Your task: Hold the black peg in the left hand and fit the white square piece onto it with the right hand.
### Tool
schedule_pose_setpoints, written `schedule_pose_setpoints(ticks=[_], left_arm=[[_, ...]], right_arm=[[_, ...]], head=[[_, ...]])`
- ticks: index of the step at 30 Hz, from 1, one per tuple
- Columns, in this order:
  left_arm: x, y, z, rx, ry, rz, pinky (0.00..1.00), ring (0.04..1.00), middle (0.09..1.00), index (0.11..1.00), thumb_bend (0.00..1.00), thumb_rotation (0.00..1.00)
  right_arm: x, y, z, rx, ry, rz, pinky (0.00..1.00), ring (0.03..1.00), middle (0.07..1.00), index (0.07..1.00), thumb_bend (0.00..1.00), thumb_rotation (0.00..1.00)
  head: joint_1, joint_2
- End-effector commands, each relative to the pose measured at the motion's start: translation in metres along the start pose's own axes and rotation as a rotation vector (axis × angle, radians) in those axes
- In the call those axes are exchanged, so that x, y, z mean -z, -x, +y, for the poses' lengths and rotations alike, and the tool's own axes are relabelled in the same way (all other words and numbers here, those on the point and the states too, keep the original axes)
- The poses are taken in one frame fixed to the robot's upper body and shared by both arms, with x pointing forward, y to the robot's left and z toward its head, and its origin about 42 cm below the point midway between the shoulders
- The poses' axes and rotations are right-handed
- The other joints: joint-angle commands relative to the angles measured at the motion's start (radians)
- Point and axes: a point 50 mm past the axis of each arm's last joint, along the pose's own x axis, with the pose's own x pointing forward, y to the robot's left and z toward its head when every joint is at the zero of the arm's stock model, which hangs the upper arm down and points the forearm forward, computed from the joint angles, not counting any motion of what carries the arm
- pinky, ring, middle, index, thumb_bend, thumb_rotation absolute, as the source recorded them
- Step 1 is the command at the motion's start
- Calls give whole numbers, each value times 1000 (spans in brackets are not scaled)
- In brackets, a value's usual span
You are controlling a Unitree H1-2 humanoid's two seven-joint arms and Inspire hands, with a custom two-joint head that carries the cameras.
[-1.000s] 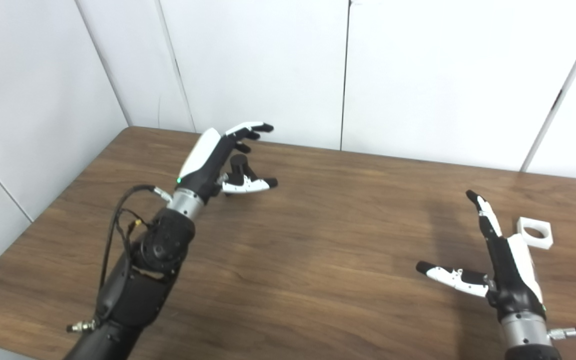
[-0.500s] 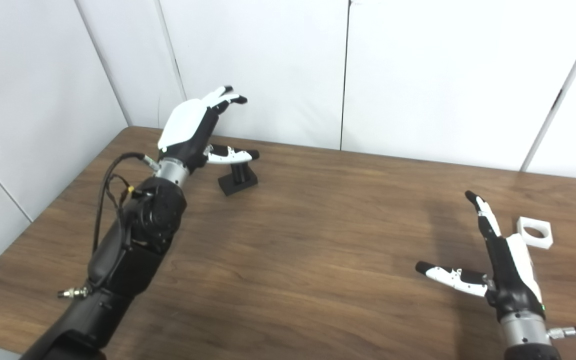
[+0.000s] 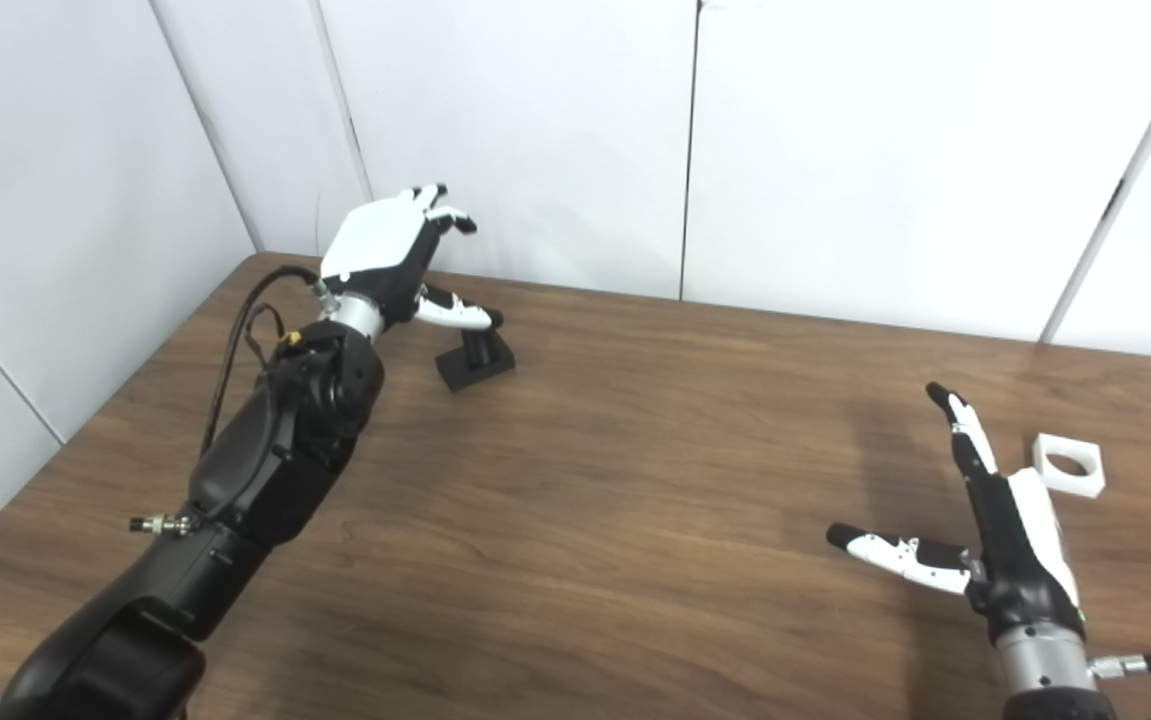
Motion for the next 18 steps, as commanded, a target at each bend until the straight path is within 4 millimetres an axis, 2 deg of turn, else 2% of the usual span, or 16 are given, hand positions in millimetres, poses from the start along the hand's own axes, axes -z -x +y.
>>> schedule_pose_setpoints(ticks=[1, 4, 12, 18], left_arm=[[2, -18, 35, -77, -64, -8, 939, 1000, 1000, 784, 918, 441], [3, -21, 33, -39, -80, -1, 976, 1000, 1000, 785, 941, 472], [3, -26, 21, 41, -121, -5, 994, 1000, 1000, 752, 977, 496], [8, -30, 5, 93, -134, 7, 1000, 1000, 1000, 752, 995, 477]], right_arm=[[-16, -8, -9, 38, 2, -78, 960, 1000, 994, 958, 821, 183], [-17, -8, -8, 38, -7, -80, 966, 1000, 997, 958, 822, 172], [-17, -7, -8, 41, -11, -82, 965, 1000, 999, 960, 820, 182], [-17, -7, -10, 49, -5, -81, 960, 1000, 996, 958, 823, 196]], head=[[1, 1], [-4, 4], [-10, 9], [-15, 15]])
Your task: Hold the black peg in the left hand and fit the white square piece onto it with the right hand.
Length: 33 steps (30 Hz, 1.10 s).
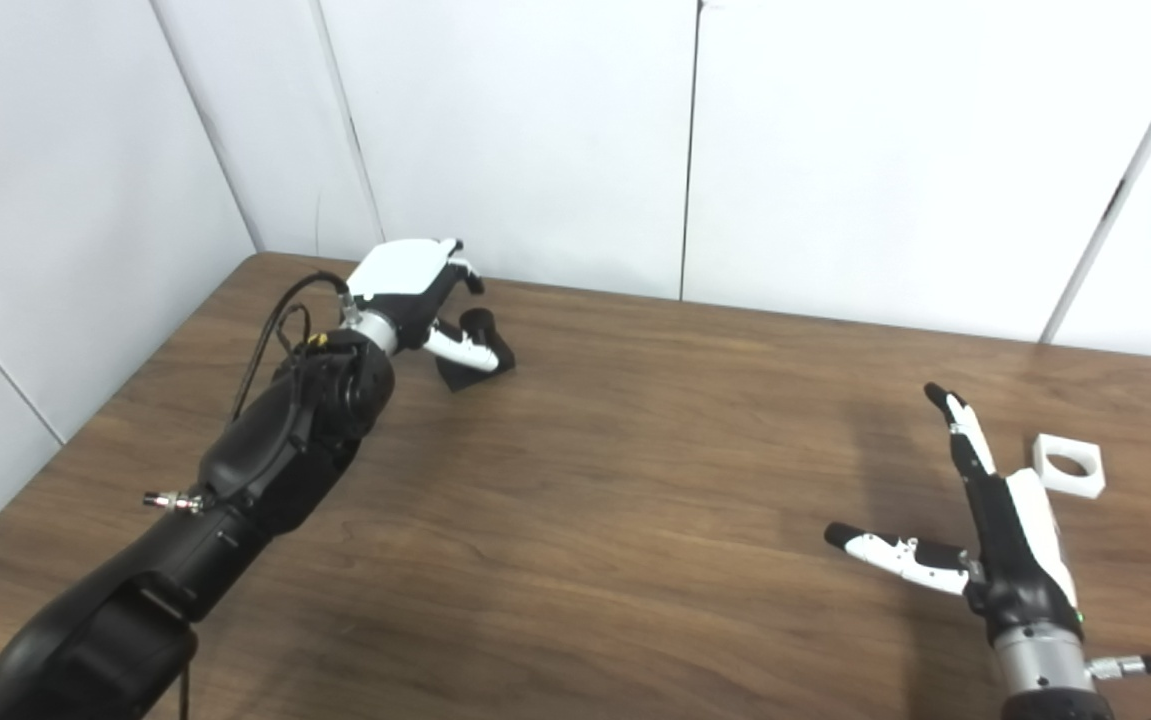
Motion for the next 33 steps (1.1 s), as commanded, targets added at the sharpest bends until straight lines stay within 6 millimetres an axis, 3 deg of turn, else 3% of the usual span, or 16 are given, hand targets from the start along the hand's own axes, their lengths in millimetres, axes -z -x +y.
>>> schedule_pose_setpoints(ticks=[1, 9, 20, 27, 33], left_arm=[[4, -10, 32, -84, -35, -1, 1000, 1000, 1000, 753, 995, 477], [15, -16, 12, -22, -35, 51, 1000, 1000, 1000, 743, 963, 440], [24, -22, 0, -26, -48, 91, 1000, 1000, 1000, 769, 953, 419], [27, -23, -9, -42, -17, 90, 1000, 1000, 1000, 723, 913, 388], [28, -24, -20, -85, 125, 91, 1000, 1000, 995, 668, 849, 338]], right_arm=[[-17, -8, -10, 48, -3, -85, 961, 1000, 996, 958, 823, 194], [-18, -7, -13, 52, 0, -86, 947, 1000, 995, 958, 823, 201], [-20, -8, -16, 54, 16, -87, 935, 1000, 992, 959, 821, 214], [-19, -7, -15, 53, 13, -91, 935, 1000, 993, 960, 819, 211], [-20, -5, -13, 51, 5, -80, 954, 1000, 995, 960, 817, 212]], head=[[1, 1], [-5, 9], [-6, 9], [-6, 13], [-10, 16]])
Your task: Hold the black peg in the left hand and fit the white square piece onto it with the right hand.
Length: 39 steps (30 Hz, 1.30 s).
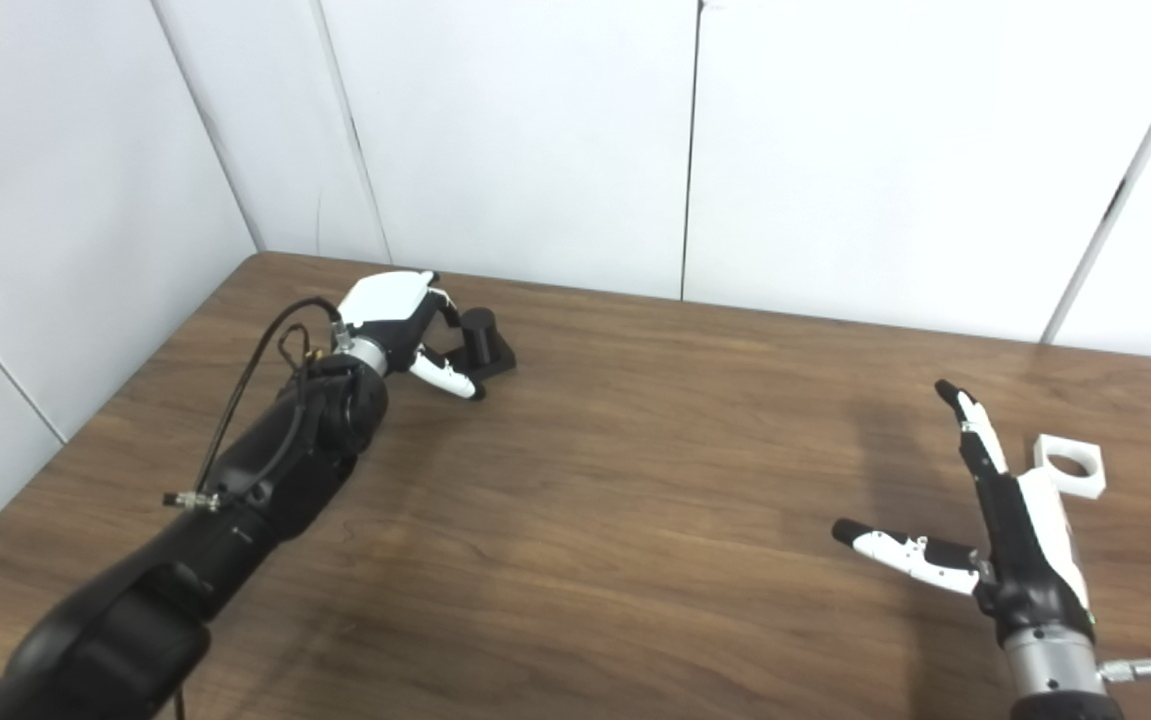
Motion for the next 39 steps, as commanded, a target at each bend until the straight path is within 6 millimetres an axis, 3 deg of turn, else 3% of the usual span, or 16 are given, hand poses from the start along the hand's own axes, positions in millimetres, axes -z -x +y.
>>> schedule_pose_setpoints(ticks=[1, 15, 39], left_arm=[[-1, -7, 18, -81, 45, -3, 1000, 1000, 991, 664, 844, 330], [-14, -12, -10, -69, 159, 14, 964, 994, 977, 670, 825, 364], [-26, -12, -34, 31, 214, -1, 1000, 1000, 997, 703, 838, 367]], right_arm=[[-17, -7, -9, 38, 0, -73, 953, 1000, 995, 960, 816, 208], [-16, -4, -10, 45, -6, -85, 937, 1000, 996, 961, 806, 197], [-17, -4, -14, 75, 12, -71, 939, 1000, 1000, 961, 781, 188]], head=[[1, 1], [-17, 16], [-27, 31]])
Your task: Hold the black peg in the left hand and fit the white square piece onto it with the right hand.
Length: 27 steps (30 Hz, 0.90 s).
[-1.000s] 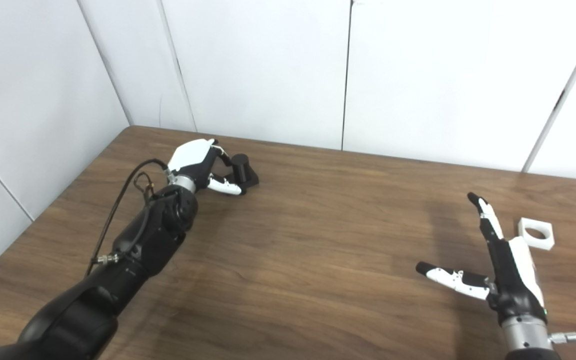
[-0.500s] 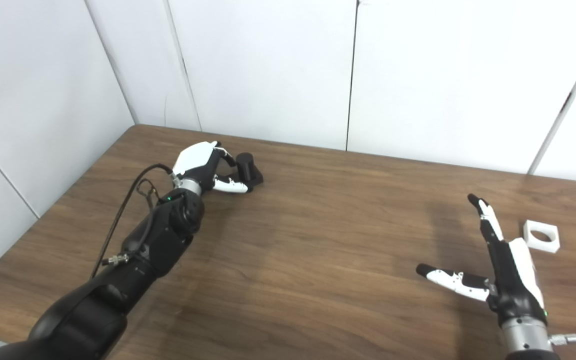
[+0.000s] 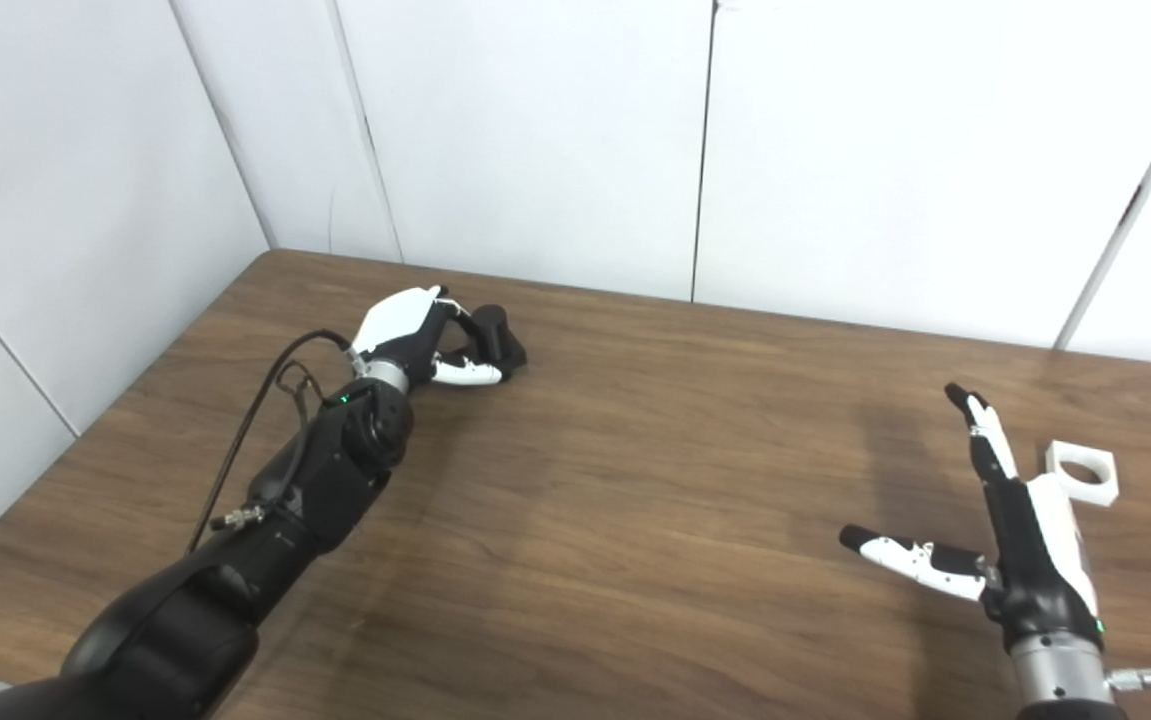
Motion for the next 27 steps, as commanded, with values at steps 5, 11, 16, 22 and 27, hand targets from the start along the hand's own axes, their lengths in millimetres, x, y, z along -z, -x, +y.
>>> schedule_pose_setpoints(ticks=[5, 11, 16, 22, 27], left_arm=[[-15, -3, -7, 38, 15, -29, 994, 1000, 996, 698, 837, 359], [-15, -3, -6, 38, 25, -28, 1000, 1000, 971, 631, 787, 252], [-13, -4, -8, 19, 25, -35, 1000, 981, 929, 499, 530, 75], [-13, -5, -7, 17, 28, -38, 1000, 970, 924, 493, 518, 65], [-11, -5, -7, 29, 24, -36, 1000, 985, 927, 493, 518, 67]], right_arm=[[-18, -9, -10, 56, -4, -74, 946, 1000, 1000, 960, 777, 170], [-18, -9, -12, 56, -3, -73, 956, 1000, 1000, 962, 779, 182], [-17, -9, -13, 58, -14, -75, 962, 1000, 1000, 964, 776, 163], [-16, -11, -15, 59, -7, -78, 964, 1000, 1000, 964, 777, 162], [-17, -11, -15, 62, -7, -82, 964, 1000, 1000, 963, 774, 159]], head=[[-1, 2], [1, 5], [0, 6], [2, 5], [2, 6]])
